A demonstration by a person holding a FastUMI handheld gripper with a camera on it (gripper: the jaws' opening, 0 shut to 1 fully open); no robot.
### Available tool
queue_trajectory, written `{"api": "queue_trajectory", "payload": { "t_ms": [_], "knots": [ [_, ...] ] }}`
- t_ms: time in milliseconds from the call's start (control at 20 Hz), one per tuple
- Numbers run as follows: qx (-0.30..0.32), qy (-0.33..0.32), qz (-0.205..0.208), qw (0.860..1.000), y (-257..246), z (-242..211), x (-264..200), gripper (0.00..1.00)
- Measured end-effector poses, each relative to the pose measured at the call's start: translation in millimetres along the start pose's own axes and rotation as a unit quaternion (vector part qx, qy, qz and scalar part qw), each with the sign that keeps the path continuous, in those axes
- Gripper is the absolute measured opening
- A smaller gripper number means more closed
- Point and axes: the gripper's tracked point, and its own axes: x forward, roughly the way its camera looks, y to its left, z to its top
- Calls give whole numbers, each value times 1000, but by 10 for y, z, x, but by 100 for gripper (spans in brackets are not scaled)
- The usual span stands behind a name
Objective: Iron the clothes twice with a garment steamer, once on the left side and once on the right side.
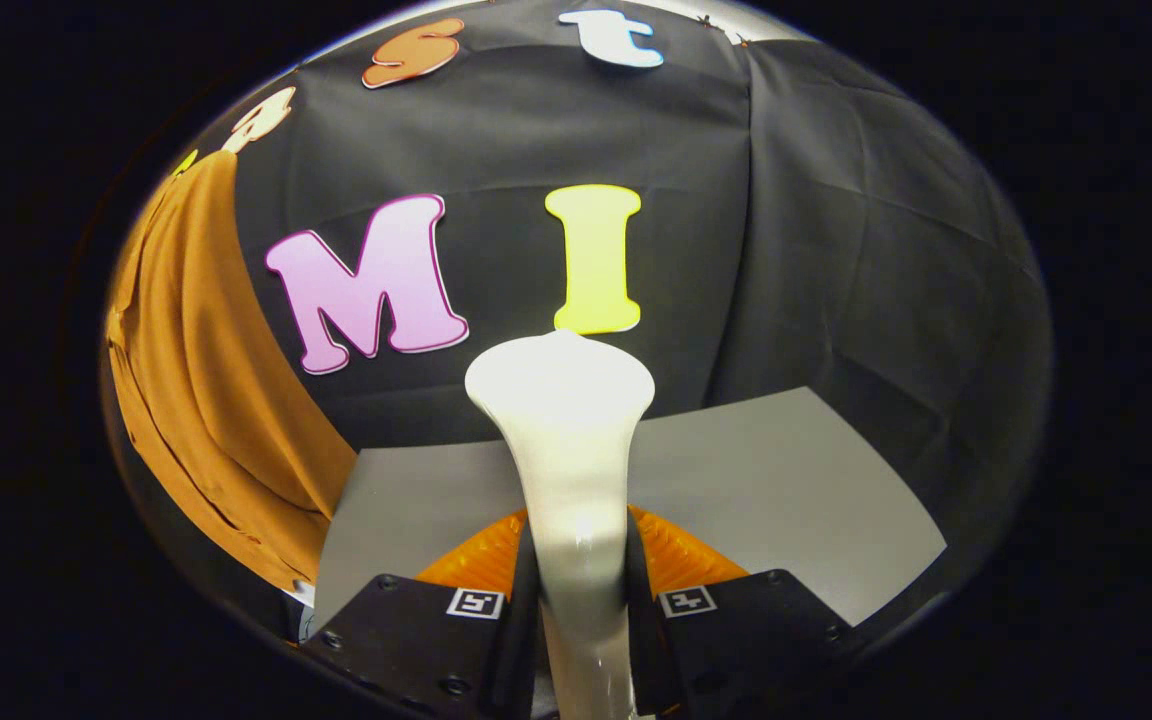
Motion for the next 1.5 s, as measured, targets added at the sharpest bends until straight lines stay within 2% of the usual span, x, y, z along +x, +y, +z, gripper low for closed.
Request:
{"api": "queue_trajectory", "payload": {
  "t_ms": [200, 500, 900, 1250, 1500],
  "knots": [
    [12, -37, -7, 999, 52, 106, -417, 41],
    [25, -57, -34, 997, 356, 0, -1050, 41],
    [0, -111, -31, 993, 1425, -40, -1874, 41],
    [-33, -124, 5, 992, 2332, -59, -2089, 41],
    [-45, -116, 20, 992, 2792, -83, -1941, 41]
  ]
}}
